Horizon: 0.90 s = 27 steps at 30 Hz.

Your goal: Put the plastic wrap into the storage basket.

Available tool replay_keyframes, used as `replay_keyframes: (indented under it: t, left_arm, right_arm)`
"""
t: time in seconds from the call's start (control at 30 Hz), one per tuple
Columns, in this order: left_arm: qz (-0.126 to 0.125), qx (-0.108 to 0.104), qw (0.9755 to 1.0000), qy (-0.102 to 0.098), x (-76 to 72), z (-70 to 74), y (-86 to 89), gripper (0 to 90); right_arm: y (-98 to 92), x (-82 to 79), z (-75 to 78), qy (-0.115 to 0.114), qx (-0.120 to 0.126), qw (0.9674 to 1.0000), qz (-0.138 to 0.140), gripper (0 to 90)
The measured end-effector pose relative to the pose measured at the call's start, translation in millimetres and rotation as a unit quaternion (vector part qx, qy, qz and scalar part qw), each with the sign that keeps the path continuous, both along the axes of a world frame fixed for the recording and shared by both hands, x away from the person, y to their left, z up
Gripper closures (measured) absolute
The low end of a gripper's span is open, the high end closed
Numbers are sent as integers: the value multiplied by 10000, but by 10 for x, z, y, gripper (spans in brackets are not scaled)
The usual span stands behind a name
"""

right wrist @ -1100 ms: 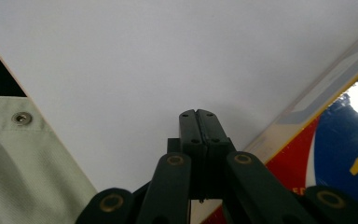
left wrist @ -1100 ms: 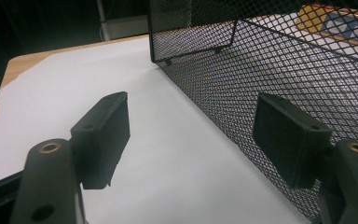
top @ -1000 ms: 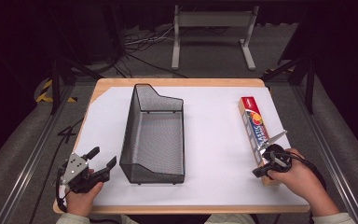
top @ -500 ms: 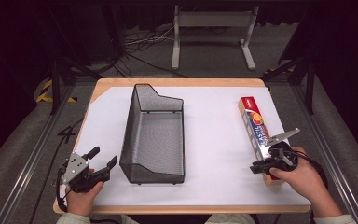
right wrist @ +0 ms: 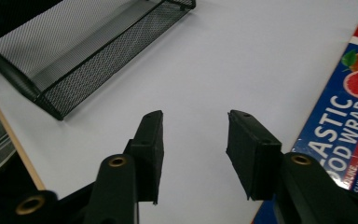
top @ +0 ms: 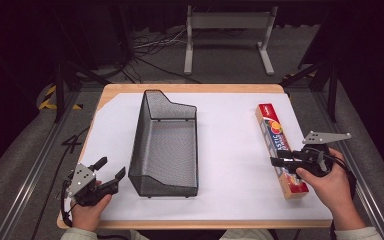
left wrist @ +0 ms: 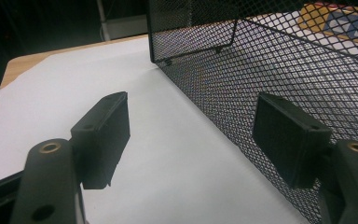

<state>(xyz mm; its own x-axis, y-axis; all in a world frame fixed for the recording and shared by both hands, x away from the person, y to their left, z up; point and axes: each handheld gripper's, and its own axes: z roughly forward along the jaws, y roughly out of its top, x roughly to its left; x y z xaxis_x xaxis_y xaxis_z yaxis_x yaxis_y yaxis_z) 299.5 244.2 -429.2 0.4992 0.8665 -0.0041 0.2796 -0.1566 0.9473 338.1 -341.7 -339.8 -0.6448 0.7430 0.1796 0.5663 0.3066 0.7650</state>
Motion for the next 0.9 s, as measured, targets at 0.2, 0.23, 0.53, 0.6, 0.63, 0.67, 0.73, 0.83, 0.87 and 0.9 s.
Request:
replay_keyframes:
  t: [0.2, 0.23, 0.53, 0.6, 0.63, 0.67, 0.73, 0.83, 0.87, 0.9]
  left_arm:
    - [12, 8, 10000, 7, -7, 0, 11, 282]
    - [21, -11, 10000, 3, -8, -2, 12, 282]
    - [52, -18, 10000, 12, -26, -7, 31, 282]
    - [49, -26, 10000, 7, -28, -8, 34, 282]
    - [52, -28, 10000, 8, -30, -7, 36, 282]
    - [54, -30, 10000, 10, -31, -8, 38, 282]
    - [57, -29, 10000, 14, -31, -8, 39, 281]
    - [72, -21, 10000, 25, -34, -6, 43, 281]
    - [67, -19, 10000, 21, -33, -6, 42, 280]
    - [64, -25, 10000, 16, -33, -7, 40, 280]
  right_arm:
    - [-61, 219, 20, -171, 145, 9990, -393, 441]
    - [-62, 268, 13, -200, 100, 9986, -487, 410]
    - [-122, 646, -92, -219, -288, 9899, -1374, 290]
    - [-131, 718, -140, -167, -434, 9870, -1540, 241]
    - [-133, 751, -175, -113, -484, 9851, -1646, 217]
    - [-133, 780, -211, -36, -453, 9843, -1705, 230]
    - [-134, 805, -241, 83, -370, 9835, -1769, 239]
    - [-139, 890, -350, 196, -532, 9782, -1997, 193]
    - [-146, 915, -386, 268, -570, 9766, -2056, 175]
    - [-147, 931, -415, 380, -610, 9747, -2117, 165]
